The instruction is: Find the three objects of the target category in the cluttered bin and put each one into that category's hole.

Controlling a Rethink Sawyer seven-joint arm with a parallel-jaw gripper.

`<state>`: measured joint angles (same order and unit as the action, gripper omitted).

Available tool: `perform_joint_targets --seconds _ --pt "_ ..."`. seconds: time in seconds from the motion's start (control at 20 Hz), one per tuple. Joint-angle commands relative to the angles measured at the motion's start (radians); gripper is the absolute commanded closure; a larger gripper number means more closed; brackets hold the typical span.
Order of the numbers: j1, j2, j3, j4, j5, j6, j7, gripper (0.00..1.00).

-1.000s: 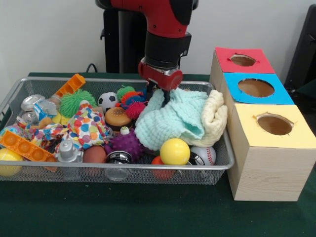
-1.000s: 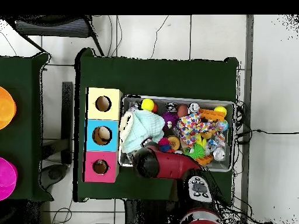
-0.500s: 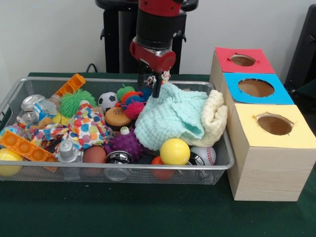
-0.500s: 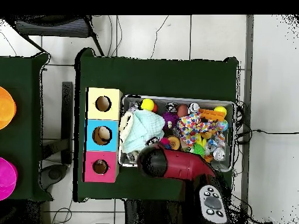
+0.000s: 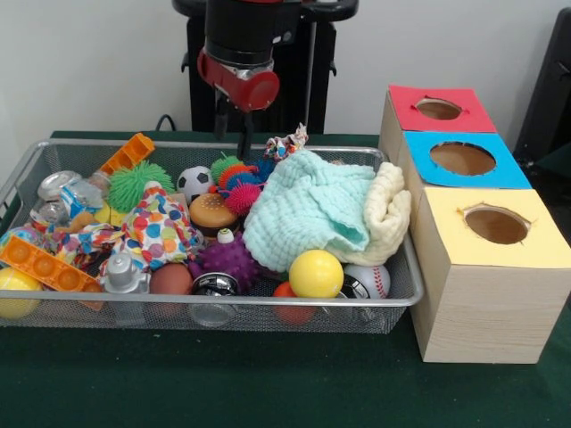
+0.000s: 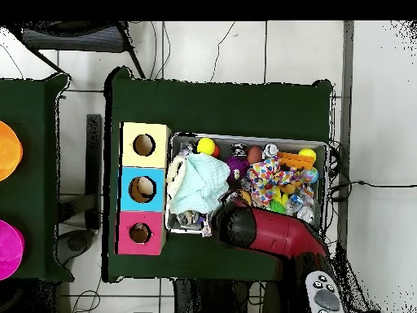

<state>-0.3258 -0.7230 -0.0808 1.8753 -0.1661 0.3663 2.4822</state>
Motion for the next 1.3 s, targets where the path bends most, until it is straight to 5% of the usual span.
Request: perform_joint_targets --seconds 0.05,0.5,1.2,1.25,1.3 --pt "-0.032 0.105 0.113 -0.065 -0.075 -0.052 -0.070 0.00" --pt "-0.079 0.218 0.161 -0.078 -0.109 -0.111 -0.071 0.00" --pt "-0.092 0.289 0.174 -0.108 -0.163 -0.205 -0.032 0.00" --pt "-0.090 0.291 0.170 -0.111 -0.172 -0.210 -0.032 1.00" --pt "-0.080 0.290 0.160 -0.113 -0.172 -0.215 -0.026 1.00"
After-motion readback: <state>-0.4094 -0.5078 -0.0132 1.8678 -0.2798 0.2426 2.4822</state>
